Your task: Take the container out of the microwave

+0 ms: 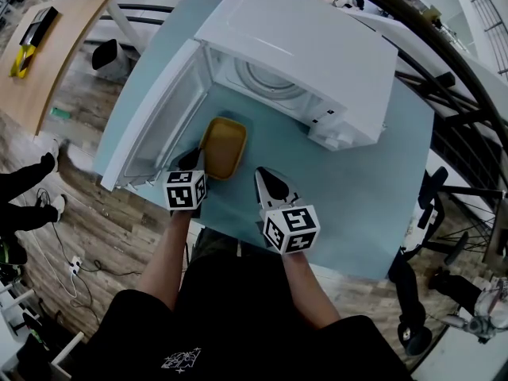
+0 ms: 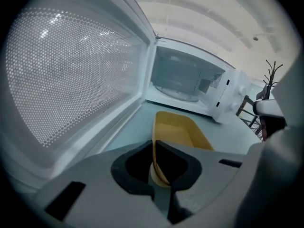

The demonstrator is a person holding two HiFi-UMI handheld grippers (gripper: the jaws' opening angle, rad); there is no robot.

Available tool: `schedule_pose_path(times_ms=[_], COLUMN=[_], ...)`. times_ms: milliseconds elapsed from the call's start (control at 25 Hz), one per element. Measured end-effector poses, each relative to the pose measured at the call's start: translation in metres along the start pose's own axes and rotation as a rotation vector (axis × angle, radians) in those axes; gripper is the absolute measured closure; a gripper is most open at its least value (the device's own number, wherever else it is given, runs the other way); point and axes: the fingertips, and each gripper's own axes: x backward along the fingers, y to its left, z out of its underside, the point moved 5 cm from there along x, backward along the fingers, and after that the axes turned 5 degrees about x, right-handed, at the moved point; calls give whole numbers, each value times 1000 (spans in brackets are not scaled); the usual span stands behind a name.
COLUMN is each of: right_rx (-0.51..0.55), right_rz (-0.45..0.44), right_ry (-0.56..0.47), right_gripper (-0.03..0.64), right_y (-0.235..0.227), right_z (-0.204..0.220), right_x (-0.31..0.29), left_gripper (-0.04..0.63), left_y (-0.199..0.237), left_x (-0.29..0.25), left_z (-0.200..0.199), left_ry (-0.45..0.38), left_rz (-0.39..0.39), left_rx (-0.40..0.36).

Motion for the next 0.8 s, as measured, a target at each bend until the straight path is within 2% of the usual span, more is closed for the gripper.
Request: schedule_pose_path(times_ms=[480, 800], right_rx=[5, 16], right_rz=[-10, -19], right_ry=[6, -10], right_gripper=[611, 611], right_y=[-6, -9], right_z=[-2, -10], right_x=[1, 7], left_gripper=[569, 532], left_y=[1, -2], left_x=[-4, 5], left_z=[7, 2], left_ry=[25, 14], left_rz=[-11, -23], left_rx=[5, -11])
